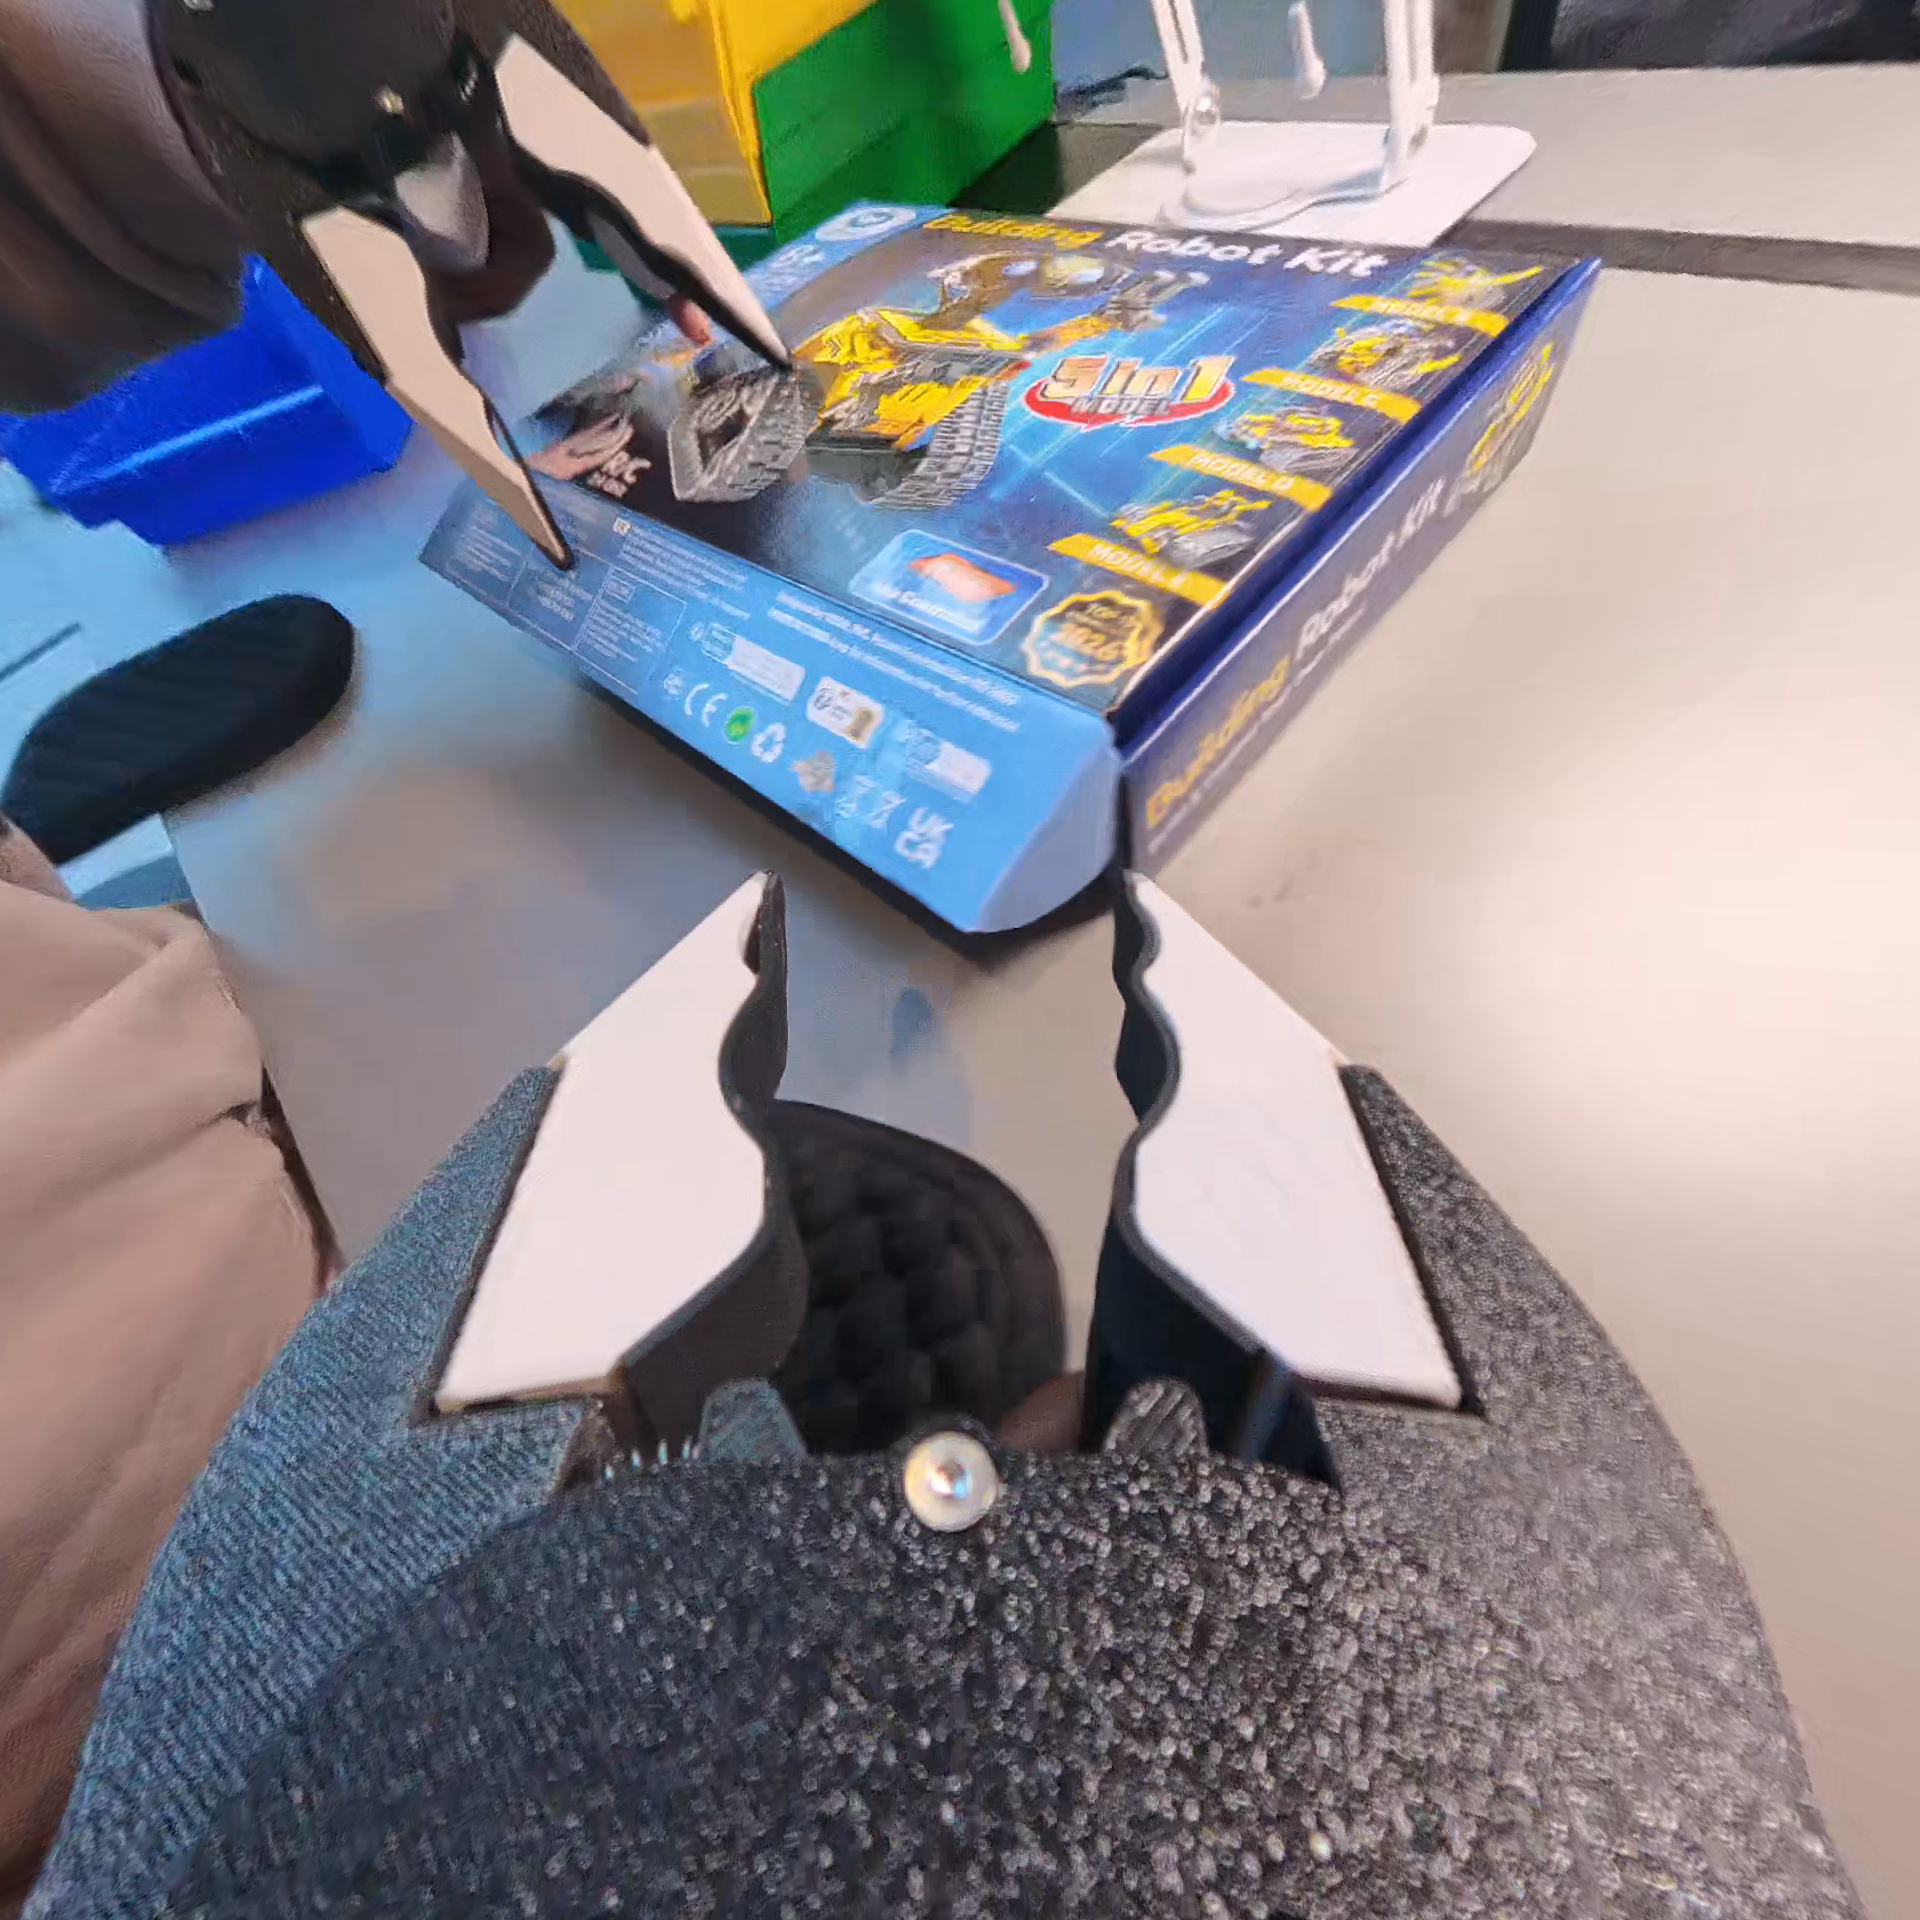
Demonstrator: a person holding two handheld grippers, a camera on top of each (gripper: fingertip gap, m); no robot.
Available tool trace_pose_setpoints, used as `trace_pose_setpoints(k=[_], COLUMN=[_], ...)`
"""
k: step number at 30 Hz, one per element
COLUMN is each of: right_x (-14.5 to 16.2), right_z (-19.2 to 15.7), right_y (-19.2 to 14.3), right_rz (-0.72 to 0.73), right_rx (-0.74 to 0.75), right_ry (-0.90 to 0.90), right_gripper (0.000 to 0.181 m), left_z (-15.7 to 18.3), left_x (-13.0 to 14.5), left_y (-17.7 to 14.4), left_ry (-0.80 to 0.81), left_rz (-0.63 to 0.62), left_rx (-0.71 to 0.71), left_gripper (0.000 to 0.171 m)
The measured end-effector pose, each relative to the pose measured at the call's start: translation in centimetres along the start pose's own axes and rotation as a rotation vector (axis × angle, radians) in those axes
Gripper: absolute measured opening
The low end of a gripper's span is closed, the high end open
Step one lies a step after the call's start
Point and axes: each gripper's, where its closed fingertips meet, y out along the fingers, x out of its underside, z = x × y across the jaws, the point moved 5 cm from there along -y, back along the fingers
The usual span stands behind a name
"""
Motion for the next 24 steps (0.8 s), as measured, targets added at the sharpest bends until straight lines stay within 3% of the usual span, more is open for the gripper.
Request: trace_pose_setpoints(k=[5, 9, 18, 22, 24], right_x=[-0.8, 1.0, 2.0, 1.9, 1.7], right_z=[3.0, 5.3, 6.7, 7.0, 7.0], right_y=[3.8, 6.9, 8.0, 7.9, 7.7], right_rz=[-0.153, -0.274, -0.296, -0.289, -0.272], right_rx=[-0.235, -0.351, -0.198, -0.174, -0.179], right_ry=[-0.036, -0.109, -0.526, -0.504, -0.486], right_gripper=[0.078, 0.065, 0.020, 0.021, 0.030], left_z=[0.1, 0.1, -0.1, 0.2, 0.3], left_x=[0.1, 0.3, 0.9, 0.8, 1.2], left_y=[0.1, 0.4, 1.1, 1.1, 1.0], left_ry=[-0.002, 0.043, 0.155, 0.110, 0.094], left_rz=[-0.004, -0.039, -0.104, -0.059, -0.035], left_rx=[-0.008, -0.028, -0.154, -0.189, -0.217], left_gripper=[0.100, 0.097, 0.088, 0.082, 0.089])
